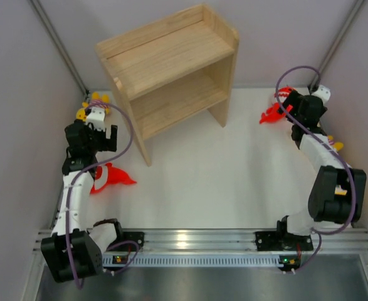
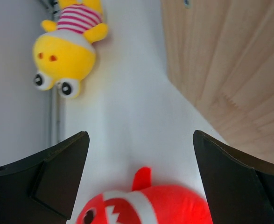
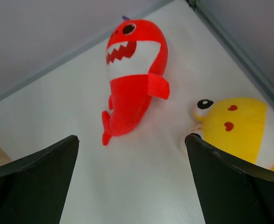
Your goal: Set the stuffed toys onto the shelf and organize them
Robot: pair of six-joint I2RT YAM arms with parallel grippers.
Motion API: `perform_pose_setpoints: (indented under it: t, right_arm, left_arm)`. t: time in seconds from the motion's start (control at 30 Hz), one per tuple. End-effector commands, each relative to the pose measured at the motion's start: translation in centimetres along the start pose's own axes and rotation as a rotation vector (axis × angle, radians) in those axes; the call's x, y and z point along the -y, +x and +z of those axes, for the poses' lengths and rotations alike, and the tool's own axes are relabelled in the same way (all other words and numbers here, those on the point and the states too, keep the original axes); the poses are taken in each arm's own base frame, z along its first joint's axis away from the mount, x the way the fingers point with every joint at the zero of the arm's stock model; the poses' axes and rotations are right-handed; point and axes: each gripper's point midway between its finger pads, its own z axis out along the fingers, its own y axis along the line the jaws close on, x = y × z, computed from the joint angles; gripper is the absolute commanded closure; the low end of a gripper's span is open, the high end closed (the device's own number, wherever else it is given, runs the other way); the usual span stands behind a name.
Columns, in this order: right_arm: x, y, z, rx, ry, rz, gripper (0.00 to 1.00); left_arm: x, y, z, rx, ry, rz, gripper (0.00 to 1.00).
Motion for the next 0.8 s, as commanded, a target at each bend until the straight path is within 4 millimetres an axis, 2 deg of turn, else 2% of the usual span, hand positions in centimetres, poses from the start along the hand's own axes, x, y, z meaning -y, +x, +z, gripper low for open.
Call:
perform_pose_setpoints:
  t: [0.0,0.03,0.1,0.13,0.23,0.27,0.3,0.37,0.4,0.43,0.5,0.53,0.57,0.67,0.7,0.73,0.77]
  right_arm:
    - [0.1,2.5,3.9,-0.158,0.058,0.094,0.01]
    - [0.7,4.6,5.6,-0.216,0.080,0.120,0.01]
    - [0.3,4.6,7.4,-0.226,0.069,0.146,0.01]
    - [0.4,6.5,8.5,-0.269,0.066,0.153,0.03]
    - [-0.5,6.6,10.4,-0.271,0.044,0.188,0.05]
    - [-0.3,7.8,11.1,-0.296,0.051,0.194,0.05]
    - [-0.6,7.2,11.8,-0.288,0.049,0.200,0.05]
    - [0.0,8.9,12.7,-0.331,0.085,0.202,0.06]
    - [-0.3,8.2,13.3,-0.320,0.082,0.208,0.07]
    - [-0.2,9.2,13.8,-0.347,0.085,0.206,0.07]
    - [-0.8,8.7,14.6,-0.343,0.071,0.214,0.10]
    - [-0.8,9.6,15.0,-0.367,0.070,0.218,0.12]
    - [-1.1,9.0,15.4,-0.358,0.059,0.221,0.14]
    - [-1.4,9.1,15.8,-0.362,0.052,0.231,0.40]
    - [-1.4,9.0,15.8,-0.359,0.054,0.233,0.60]
    - [-1.3,8.3,15.5,-0.342,0.057,0.231,0.68]
    - [-1.2,8.4,15.1,-0.337,0.056,0.225,0.75]
  left_arm:
    - [-2.4,2.1,-3.8,-0.258,-0.092,0.071,0.01]
    - [-2.7,2.9,-4.9,-0.318,-0.110,0.077,0.01]
    - [-3.2,3.0,-5.8,-0.344,-0.141,0.077,0.01]
    - [-3.2,2.9,-6.2,-0.344,-0.142,0.080,0.01]
    - [-4.4,4.1,-7.4,-0.410,-0.225,0.079,0.01]
    - [-4.7,4.3,-7.6,-0.423,-0.245,0.076,0.01]
    - [-5.1,4.5,-7.8,-0.432,-0.269,0.078,0.01]
    - [-5.0,4.7,-8.0,-0.437,-0.273,0.078,0.01]
    - [-4.9,4.9,-8.1,-0.443,-0.270,0.075,0.01]
    - [-5.0,4.7,-8.1,-0.441,-0.271,0.071,0.01]
    - [-5.0,4.8,-8.1,-0.451,-0.269,0.066,0.01]
    - [-5.1,4.7,-8.1,-0.451,-0.271,0.069,0.01]
    - [-5.1,4.6,-8.1,-0.448,-0.272,0.072,0.01]
    - [-5.5,4.2,-8.2,-0.444,-0.287,0.074,0.01]
    - [-5.5,4.1,-8.2,-0.442,-0.288,0.074,0.01]
    - [-5.4,4.2,-8.2,-0.445,-0.286,0.073,0.01]
    - [-5.4,4.1,-8.2,-0.443,-0.287,0.072,0.01]
